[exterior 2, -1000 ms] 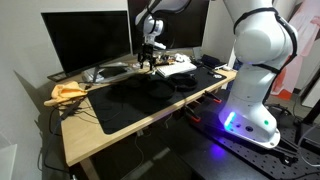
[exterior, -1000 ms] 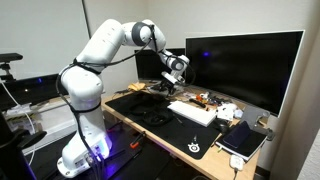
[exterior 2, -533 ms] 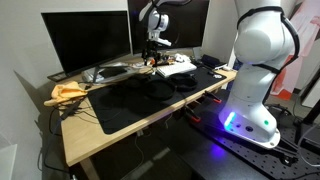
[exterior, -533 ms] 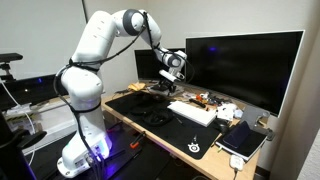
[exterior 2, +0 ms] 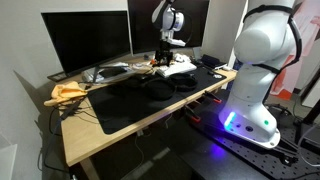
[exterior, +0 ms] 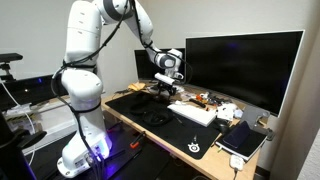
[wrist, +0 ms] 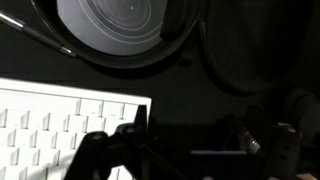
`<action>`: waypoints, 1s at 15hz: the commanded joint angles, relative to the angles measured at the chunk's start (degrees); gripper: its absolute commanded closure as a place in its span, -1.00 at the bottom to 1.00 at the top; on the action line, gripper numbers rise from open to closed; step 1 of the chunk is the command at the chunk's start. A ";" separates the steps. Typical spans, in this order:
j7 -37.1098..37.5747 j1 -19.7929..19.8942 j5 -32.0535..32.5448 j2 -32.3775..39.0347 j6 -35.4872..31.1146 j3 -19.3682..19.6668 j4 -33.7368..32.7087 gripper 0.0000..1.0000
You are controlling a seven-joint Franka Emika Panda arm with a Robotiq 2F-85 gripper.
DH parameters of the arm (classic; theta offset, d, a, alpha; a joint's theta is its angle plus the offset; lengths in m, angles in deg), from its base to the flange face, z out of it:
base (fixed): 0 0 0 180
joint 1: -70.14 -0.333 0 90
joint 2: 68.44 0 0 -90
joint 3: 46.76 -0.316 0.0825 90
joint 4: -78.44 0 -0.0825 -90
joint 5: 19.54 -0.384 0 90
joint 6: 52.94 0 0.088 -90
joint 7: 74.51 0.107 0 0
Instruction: Move the headphones to the left
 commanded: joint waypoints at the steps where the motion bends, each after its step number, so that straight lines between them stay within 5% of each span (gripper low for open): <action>1: -2.45 0.63 1.44 -9.06 -5.31 1.36 10.90 -1.00; 15: 1.52 -0.38 16.84 -27.52 -17.55 5.94 29.85 -1.00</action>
